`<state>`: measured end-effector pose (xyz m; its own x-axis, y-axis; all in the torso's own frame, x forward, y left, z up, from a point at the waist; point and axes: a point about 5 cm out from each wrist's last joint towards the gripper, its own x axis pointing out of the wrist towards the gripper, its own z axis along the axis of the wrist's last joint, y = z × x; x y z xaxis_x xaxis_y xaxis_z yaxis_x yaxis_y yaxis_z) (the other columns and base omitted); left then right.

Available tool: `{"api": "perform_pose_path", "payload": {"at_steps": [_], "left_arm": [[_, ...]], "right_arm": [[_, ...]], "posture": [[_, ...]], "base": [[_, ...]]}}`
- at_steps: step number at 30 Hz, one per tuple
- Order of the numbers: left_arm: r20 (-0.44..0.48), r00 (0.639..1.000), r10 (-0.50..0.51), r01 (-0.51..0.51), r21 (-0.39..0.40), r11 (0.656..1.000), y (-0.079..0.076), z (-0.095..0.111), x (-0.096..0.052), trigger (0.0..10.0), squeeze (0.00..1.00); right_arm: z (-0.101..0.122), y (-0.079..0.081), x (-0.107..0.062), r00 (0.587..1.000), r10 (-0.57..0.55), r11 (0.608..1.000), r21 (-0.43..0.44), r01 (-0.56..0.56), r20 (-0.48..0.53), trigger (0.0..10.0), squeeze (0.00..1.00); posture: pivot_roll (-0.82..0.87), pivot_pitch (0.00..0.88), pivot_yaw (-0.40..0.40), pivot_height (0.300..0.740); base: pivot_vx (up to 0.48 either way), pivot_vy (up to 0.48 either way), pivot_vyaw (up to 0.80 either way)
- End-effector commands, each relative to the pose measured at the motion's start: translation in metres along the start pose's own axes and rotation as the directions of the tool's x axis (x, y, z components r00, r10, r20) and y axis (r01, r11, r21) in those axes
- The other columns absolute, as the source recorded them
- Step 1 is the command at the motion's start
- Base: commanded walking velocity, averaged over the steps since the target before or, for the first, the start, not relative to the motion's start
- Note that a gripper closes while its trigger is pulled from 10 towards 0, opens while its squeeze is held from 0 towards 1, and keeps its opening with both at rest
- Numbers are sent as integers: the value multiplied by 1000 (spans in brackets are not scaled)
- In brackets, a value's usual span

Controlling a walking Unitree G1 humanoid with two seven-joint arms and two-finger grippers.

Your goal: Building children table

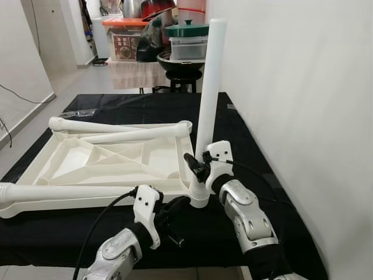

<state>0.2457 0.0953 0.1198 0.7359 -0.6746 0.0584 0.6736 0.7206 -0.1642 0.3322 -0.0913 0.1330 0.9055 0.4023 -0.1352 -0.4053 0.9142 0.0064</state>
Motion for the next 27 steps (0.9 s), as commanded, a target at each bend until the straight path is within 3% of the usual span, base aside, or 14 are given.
{"api": "perform_pose_path", "payload": {"at_steps": [1, 7, 8, 9, 10, 11, 12, 14, 19, 20, 21, 22, 27], "left_arm": [[-11, 1000, 5, -5, 2, 1000, 2, -1, -1, 10000, 0], [-12, 1000, 1, -1, -2, 1000, 2, -1, 0, 10000, 0], [-12, 1000, 1, -1, -3, 1000, 2, -2, 1, 10000, 0], [-12, 1000, 1, -1, -5, 1000, 2, -2, 2, 10000, 0], [-12, 1000, 1, -1, -5, 1000, 2, -2, 2, 10000, 0], [-12, 1000, 1, -1, -6, 1000, 2, -3, 3, 10000, 0], [-12, 1000, 1, -1, -6, 1000, 2, -3, 3, 10000, 0], [-13, 1000, 1, -1, -8, 1000, 2, -3, 4, 10000, 0], [-14, 1000, 4, -4, -7, 1000, 3, -5, 5, 10000, 0], [-13, 1000, 6, -6, -6, 1000, 2, -5, 6, 10000, 0], [-13, 1000, 6, -6, -6, 1000, 2, -5, 6, 10000, 0], [-13, 1000, 7, -7, -6, 1000, 2, -5, 6, 10000, 0], [-12, 1000, 5, -5, -10, 1000, 2, -6, 5, 10000, 0]], "right_arm": [[-13, 4, -2, 994, 68, 997, 41, -64, -82, 10000, 1000], [4, 5, -2, 974, 224, 975, -1, -224, -22, 10000, 1000], [12, 2, -3, 934, 357, 931, -81, -357, -8, 10000, 0], [16, -1, -4, 896, 443, 887, -138, -440, -13, 10000, 0], [16, -1, -4, 896, 443, 887, -138, -440, -13, 10000, 0], [22, -7, -4, 856, 516, 844, -156, -513, -18, 10000, 0], [22, -7, -4, 856, 516, 844, -156, -513, -18, 10000, 0], [32, -19, -1, 805, 594, 793, -156, -589, -17, 10000, 0], [37, -35, 3, 776, 629, 765, -132, -630, -57, 10000, 0], [37, -43, 3, 770, 634, 761, -120, -638, -77, 745, 0], [37, -43, 3, 770, 634, 761, -120, -638, -77, 745, 0], [38, -45, 3, 768, 636, 761, -110, -640, -71, 0, 0], [40, -49, 1, 765, 642, 759, -101, -643, -45, 0, 0]], "posture": [[54, 0, -29, 740], [55, 0, -31, 740], [57, 0, -35, 740], [57, 0, -35, 740], [57, 0, -35, 740], [60, 0, -40, 740], [60, 0, -40, 740], [68, 0, -45, 740], [77, 0, -54, 740], [79, 0, -58, 740], [79, 0, -58, 740], [77, 0, -57, 740], [71, 0, -54, 740]], "base": [[0, 0, 0], [0, 0, 0], [0, 0, 0], [0, 0, 0], [0, 0, 0], [0, 0, 0], [0, 0, 0], [0, 0, 0], [0, 0, 0], [0, 0, 0], [0, 0, 0], [0, 0, 0], [0, 0, 0]]}}
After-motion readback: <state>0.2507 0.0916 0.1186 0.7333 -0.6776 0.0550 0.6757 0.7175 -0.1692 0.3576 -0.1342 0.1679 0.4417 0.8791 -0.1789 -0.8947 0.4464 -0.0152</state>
